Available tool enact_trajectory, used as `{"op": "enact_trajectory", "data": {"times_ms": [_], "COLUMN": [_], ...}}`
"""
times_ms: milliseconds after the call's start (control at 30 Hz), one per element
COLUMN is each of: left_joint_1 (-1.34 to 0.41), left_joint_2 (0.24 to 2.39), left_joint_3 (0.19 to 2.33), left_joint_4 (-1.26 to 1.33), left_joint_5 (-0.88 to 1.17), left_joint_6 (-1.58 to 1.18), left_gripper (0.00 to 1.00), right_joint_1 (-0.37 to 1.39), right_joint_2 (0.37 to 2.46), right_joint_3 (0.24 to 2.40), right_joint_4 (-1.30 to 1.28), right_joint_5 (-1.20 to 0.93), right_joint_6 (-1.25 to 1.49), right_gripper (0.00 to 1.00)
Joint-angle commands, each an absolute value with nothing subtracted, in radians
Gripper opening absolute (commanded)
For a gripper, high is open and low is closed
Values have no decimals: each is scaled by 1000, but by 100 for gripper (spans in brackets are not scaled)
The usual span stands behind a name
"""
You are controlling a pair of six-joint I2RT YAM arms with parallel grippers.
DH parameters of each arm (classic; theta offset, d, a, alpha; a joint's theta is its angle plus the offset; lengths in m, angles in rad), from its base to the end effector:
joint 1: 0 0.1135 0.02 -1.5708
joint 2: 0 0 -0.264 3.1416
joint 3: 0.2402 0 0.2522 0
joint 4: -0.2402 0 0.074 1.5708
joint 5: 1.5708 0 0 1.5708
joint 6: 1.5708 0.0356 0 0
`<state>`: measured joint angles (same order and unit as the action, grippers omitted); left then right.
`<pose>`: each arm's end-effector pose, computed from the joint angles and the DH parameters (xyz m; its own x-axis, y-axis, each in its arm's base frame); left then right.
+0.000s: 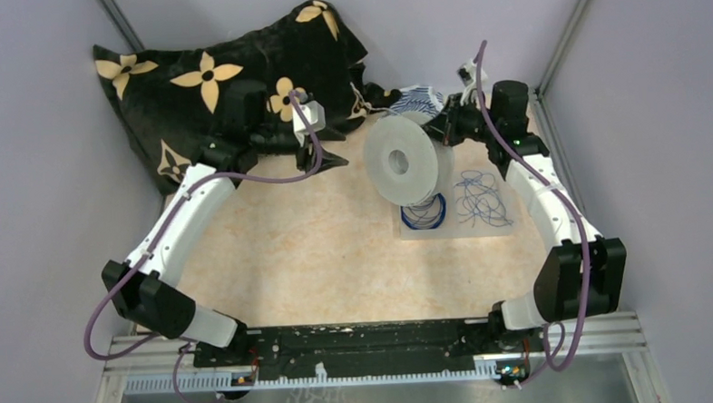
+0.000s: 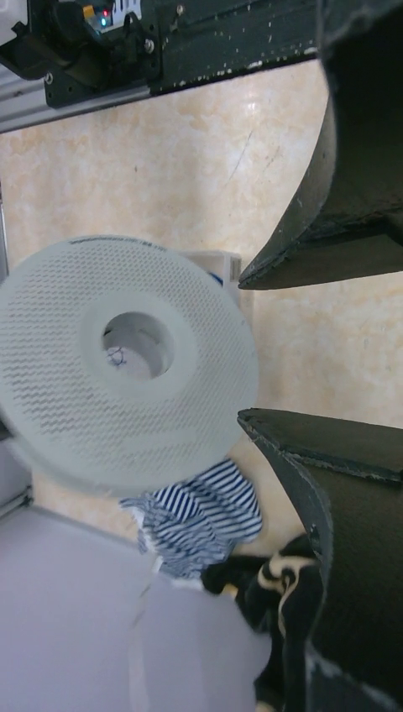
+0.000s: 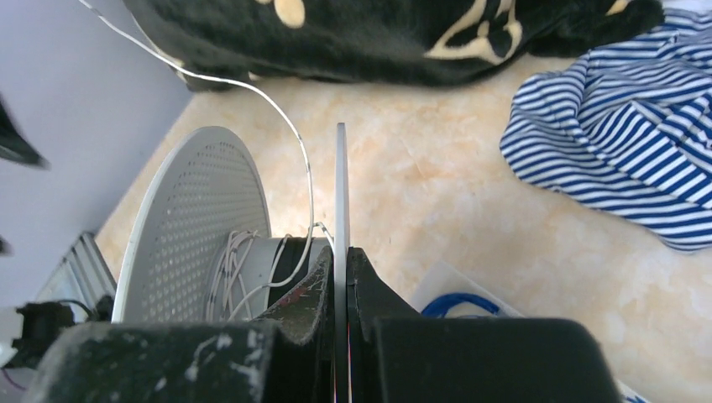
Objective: Wrap the cables
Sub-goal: Wrap the cable around the cable reel.
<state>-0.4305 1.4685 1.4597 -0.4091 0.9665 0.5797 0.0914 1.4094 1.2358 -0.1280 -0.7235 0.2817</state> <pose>0.2828 -0.1621 0.3957 0.1957 0.2526 -0.9476 0.9722 0.0766 0.2212 0.3218 0.0532 0.3609 -0.4782 0.1654 -0.8626 -0.5882 0.6691 0.4543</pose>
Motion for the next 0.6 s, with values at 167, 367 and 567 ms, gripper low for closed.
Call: {"op": "enact_trajectory", "data": {"times_ms": [167,367,567], "left_joint_1": [-445,-492,-530], "left_joint_2": [1526,1560,1581], "left_joint_3": [1774,1819,1788], "left_joint_4": [-833,-985,-1081], "left_joint_5": [935,893,820], "left_joint_6": [858,1015,1108], "left_gripper": [55,48,39], "right_joint_1": [228,313,365], "right_joint_2": [1325,1321,1308], "right_joint_3": [1291,1293,1308], "right_joint_4": [-280,-325,-385], "right_joint_5": [-642,-660,-699], "right_joint_6": [-25,-91,-163], "right_gripper": [0,0,0]}}
